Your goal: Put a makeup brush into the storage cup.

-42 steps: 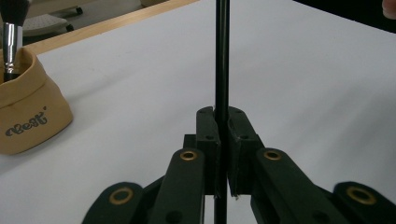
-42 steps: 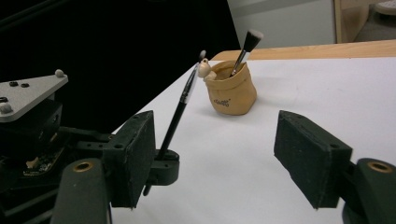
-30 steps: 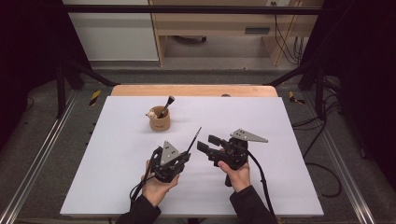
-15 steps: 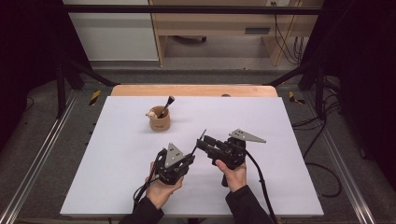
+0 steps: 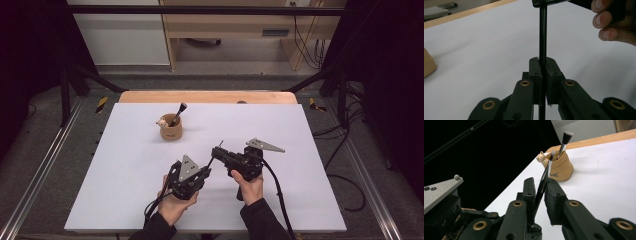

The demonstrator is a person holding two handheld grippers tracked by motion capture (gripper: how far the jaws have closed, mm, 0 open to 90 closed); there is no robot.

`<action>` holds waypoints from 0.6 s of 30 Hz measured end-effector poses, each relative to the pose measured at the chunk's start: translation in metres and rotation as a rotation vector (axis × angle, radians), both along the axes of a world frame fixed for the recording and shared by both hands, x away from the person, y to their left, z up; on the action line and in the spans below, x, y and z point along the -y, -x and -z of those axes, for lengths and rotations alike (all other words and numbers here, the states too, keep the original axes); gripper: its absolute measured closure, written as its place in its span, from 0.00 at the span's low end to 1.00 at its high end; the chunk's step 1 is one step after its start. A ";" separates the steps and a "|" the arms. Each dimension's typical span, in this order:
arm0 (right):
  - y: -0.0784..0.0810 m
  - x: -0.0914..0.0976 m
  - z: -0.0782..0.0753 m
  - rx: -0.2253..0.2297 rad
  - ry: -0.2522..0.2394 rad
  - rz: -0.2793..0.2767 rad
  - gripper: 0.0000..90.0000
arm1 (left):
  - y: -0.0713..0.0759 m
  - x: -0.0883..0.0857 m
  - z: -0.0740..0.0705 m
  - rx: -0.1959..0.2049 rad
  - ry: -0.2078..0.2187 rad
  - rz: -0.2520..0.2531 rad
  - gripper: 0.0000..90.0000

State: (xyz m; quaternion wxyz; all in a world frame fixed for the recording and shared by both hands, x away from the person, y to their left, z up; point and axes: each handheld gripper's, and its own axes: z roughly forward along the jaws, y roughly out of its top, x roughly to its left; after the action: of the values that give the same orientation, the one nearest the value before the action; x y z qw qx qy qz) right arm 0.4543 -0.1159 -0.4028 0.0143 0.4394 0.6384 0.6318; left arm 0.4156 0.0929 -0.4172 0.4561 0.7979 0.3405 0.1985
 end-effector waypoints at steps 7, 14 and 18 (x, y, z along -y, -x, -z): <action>0.001 0.000 0.000 -0.001 -0.037 -0.034 0.94 | 0.000 0.002 0.002 -0.005 -0.005 0.010 0.94; 0.003 0.001 -0.001 0.018 -0.032 -0.055 0.95 | 0.001 0.002 0.001 0.005 -0.005 0.019 0.77; 0.004 0.001 -0.001 0.047 -0.004 -0.057 0.95 | 0.001 0.000 -0.004 0.022 -0.001 0.014 0.66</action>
State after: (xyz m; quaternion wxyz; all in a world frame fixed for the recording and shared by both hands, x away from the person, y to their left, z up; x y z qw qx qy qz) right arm 0.4507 -0.1166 -0.4014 0.0103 0.4062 0.6490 0.6432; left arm 0.4145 0.0928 -0.4130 0.4608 0.7982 0.3299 0.2041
